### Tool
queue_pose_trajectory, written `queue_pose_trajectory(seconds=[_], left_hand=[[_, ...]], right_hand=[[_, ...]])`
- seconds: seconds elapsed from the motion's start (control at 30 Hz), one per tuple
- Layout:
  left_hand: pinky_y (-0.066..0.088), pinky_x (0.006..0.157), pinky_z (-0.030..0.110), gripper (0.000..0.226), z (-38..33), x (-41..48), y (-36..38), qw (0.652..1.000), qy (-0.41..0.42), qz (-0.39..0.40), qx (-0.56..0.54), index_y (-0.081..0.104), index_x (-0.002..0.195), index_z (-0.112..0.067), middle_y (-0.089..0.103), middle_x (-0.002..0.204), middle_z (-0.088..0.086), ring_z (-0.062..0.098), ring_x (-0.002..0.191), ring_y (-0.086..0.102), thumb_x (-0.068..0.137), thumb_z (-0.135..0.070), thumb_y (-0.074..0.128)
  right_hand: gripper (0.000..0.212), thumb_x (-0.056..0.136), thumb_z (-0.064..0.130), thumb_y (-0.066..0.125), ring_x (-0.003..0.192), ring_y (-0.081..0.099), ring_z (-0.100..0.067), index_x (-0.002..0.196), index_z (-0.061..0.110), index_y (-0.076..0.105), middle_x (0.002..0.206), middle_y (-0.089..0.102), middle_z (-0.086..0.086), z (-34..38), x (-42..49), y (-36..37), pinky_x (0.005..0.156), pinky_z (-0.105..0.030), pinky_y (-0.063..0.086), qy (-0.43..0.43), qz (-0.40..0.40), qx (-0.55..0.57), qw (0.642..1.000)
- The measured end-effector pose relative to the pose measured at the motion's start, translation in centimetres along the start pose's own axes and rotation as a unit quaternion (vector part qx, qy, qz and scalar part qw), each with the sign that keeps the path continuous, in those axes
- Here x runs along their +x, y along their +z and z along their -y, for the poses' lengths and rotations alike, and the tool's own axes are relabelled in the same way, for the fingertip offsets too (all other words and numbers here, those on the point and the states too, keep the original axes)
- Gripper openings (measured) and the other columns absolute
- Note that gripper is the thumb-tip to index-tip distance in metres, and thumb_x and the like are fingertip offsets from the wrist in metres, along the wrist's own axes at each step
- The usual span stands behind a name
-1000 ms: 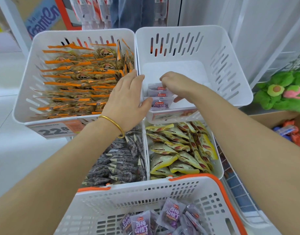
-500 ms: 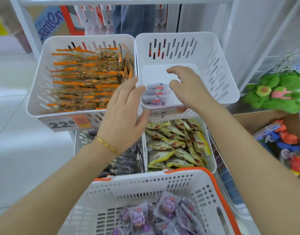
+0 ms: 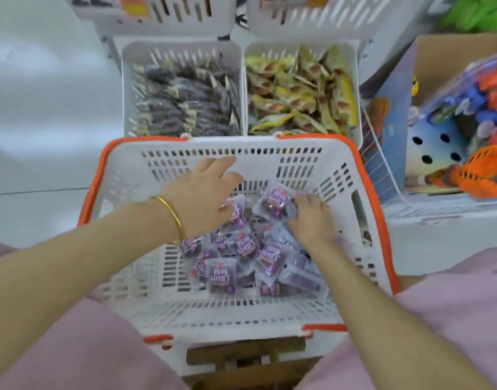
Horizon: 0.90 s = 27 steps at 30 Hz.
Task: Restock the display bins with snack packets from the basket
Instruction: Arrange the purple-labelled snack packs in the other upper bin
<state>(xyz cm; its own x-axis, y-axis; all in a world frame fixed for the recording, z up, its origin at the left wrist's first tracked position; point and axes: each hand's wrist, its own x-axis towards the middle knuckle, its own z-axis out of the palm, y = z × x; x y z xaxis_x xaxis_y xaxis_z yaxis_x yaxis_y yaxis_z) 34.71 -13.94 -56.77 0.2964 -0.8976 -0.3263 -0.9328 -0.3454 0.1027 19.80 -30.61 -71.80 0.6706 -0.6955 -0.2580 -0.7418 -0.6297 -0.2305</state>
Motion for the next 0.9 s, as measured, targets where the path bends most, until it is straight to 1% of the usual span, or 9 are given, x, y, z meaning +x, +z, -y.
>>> queue_pose_trajectory(seconds=[0.1, 0.23, 0.37, 0.47, 0.5, 0.6, 0.7, 0.8, 0.9], left_hand=[[0.022, 0.113, 0.039, 0.051, 0.3, -1.0, 0.8, 1.0, 0.009, -0.005, 0.019, 0.032, 0.141, -0.018, 0.006, 0.156, 0.008, 0.027, 0.14, 0.013, 0.094, -0.033, 0.045], [0.029, 0.11, 0.042, 0.05, 0.8, -0.3, 1.1, 1.0, 0.009, 0.016, 0.023, 0.03, 0.141, -0.019, 0.003, 0.156, 0.006, 0.025, 0.14, 0.011, 0.095, -0.033, 0.044], [0.031, 0.108, 0.044, 0.049, 0.8, 0.8, 1.2, 1.0, 0.013, 0.019, 0.006, 0.032, 0.139, -0.019, 0.005, 0.155, 0.006, 0.026, 0.14, 0.011, 0.094, -0.033, 0.045], [0.032, 0.107, 0.045, 0.049, 0.4, 1.2, 1.4, 1.0, 0.009, 0.013, -0.006, 0.033, 0.139, -0.019, 0.007, 0.155, 0.007, 0.027, 0.139, 0.014, 0.094, -0.032, 0.047], [0.033, 0.107, 0.045, 0.049, 0.3, 1.3, 1.5, 1.0, 0.008, 0.014, -0.008, 0.034, 0.139, -0.019, 0.007, 0.155, 0.006, 0.026, 0.139, 0.014, 0.094, -0.031, 0.047], [0.032, 0.108, 0.045, 0.048, 0.2, 1.4, 1.8, 1.0, 0.009, 0.027, -0.006, 0.034, 0.139, -0.018, 0.007, 0.155, 0.006, 0.026, 0.139, 0.015, 0.094, -0.032, 0.046], [0.031, 0.109, 0.043, 0.051, 0.5, 1.7, 1.8, 0.999, -0.005, 0.036, -0.028, 0.032, 0.14, -0.018, 0.009, 0.155, 0.006, 0.027, 0.14, 0.015, 0.094, -0.031, 0.047], [0.025, 0.111, 0.036, 0.063, 0.6, 2.1, 0.8, 0.993, -0.026, 0.016, -0.11, 0.023, 0.145, -0.014, 0.017, 0.153, 0.009, 0.028, 0.139, 0.021, 0.092, -0.031, 0.053], [0.043, 0.094, 0.025, 0.068, -0.3, 2.2, -1.0, 0.951, -0.044, 0.015, -0.306, 0.028, 0.138, -0.012, 0.048, 0.131, 0.01, 0.021, 0.116, 0.05, 0.084, -0.024, 0.067]], right_hand=[[0.094, 0.079, 0.043, 0.07, 0.142, 0.019, -0.03, 0.148, 0.019, 0.012, 0.155, 0.019, -0.006, -0.2, 2.0, 0.4, 0.112, -0.049, 0.022, -0.052, 0.038, -0.141, 0.988], [0.106, 0.075, 0.043, 0.074, 0.136, 0.032, -0.026, 0.149, 0.015, 0.004, 0.149, 0.035, -0.006, -0.3, 4.0, 0.8, 0.108, -0.052, 0.028, -0.121, 0.053, -0.229, 0.964], [0.08, 0.081, 0.022, 0.07, 0.125, 0.043, -0.024, 0.145, 0.011, 0.024, 0.134, 0.052, -0.005, -0.4, 3.9, 1.8, 0.102, -0.046, 0.031, -0.158, 0.017, -0.271, 0.95], [0.042, 0.069, 0.027, 0.08, 0.102, 0.055, -0.02, 0.105, 0.014, 0.064, 0.099, 0.069, -0.001, -0.2, 4.0, 1.6, 0.097, -0.041, 0.039, -0.199, -0.034, -0.31, 0.929], [0.037, 0.059, 0.031, 0.086, 0.093, 0.058, -0.019, 0.089, 0.016, 0.069, 0.083, 0.07, 0.002, -0.3, 4.0, 1.3, 0.095, -0.04, 0.042, -0.206, -0.048, -0.31, 0.927], [0.027, 0.062, 0.024, 0.085, 0.09, 0.058, -0.021, 0.079, 0.015, 0.067, 0.075, 0.068, 0.001, -0.8, 4.2, 1.2, 0.1, -0.039, 0.039, -0.235, -0.015, -0.328, 0.915], [0.028, 0.05, 0.017, 0.087, 0.074, 0.056, -0.02, 0.059, 0.015, 0.061, 0.055, 0.058, 0.002, 0.1, 3.8, -1.2, 0.086, -0.032, 0.039, -0.275, -0.046, -0.297, 0.913], [0.012, 0.085, 0.021, 0.064, 0.095, 0.048, -0.023, 0.08, 0.013, 0.056, 0.079, 0.055, -0.003, 1.7, 3.5, -5.2, 0.076, -0.032, 0.035, -0.276, 0.023, -0.15, 0.949], [0.028, 0.087, 0.024, 0.062, 0.086, 0.042, -0.018, 0.069, 0.018, 0.042, 0.07, 0.048, 0.001, 4.0, 2.0, -10.7, 0.063, -0.035, 0.035, -0.272, 0.024, 0.001, 0.962]])
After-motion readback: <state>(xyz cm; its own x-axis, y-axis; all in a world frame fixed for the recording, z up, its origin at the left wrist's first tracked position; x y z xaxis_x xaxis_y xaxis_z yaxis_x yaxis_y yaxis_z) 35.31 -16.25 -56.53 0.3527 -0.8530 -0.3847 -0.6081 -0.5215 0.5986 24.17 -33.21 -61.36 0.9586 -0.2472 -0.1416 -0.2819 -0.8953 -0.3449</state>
